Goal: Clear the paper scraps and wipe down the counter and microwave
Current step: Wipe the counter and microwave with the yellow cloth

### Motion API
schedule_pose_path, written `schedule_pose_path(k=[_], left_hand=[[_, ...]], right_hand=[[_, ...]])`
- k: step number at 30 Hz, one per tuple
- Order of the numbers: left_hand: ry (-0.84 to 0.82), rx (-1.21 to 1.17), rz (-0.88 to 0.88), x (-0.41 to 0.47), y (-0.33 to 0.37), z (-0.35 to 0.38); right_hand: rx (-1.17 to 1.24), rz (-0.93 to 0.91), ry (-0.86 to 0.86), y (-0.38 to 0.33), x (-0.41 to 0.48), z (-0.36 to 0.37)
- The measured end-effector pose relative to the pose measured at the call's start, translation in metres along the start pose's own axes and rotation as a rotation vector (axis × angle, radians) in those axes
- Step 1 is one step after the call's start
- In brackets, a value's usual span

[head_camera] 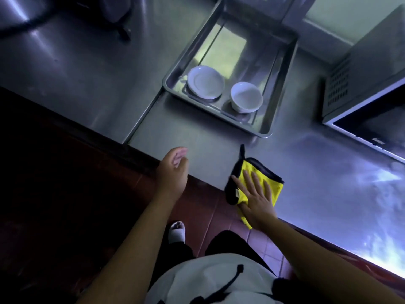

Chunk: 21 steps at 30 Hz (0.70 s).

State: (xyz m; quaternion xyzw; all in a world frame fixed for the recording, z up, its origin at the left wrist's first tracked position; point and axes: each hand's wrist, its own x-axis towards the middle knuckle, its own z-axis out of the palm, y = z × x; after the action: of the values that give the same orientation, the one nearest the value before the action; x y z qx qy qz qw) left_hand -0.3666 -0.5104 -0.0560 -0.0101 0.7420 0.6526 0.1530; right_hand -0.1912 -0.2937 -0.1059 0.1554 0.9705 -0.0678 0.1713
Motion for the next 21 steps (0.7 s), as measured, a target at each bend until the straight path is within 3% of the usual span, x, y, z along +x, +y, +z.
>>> schedule_pose_path(k=[7, 13, 16, 19, 21], left_hand=[[-0.121, 0.081, -0.036, -0.016, 0.010, 0.025], [-0.324, 0.225, -0.154, -0.039, 0.024, 0.049], [-0.367, 0.264, -0.216, -0.056, 0.026, 0.046], [-0.321, 0.276, -0.216, -0.066, 0.021, 0.049], [-0.205, 0.228, -0.199, -0.073, 0.018, 0.057]], right_hand=[[0.241, 0.418, -0.040, 0.065, -0.018, -0.008], [0.487, 0.600, -0.137, 0.056, 0.041, -0.049], [0.427, 0.478, -0.197, 0.057, 0.081, -0.069], [0.214, 0.186, -0.193, 0.039, 0.100, -0.062], [0.087, -0.018, -0.170, 0.017, 0.091, -0.049]])
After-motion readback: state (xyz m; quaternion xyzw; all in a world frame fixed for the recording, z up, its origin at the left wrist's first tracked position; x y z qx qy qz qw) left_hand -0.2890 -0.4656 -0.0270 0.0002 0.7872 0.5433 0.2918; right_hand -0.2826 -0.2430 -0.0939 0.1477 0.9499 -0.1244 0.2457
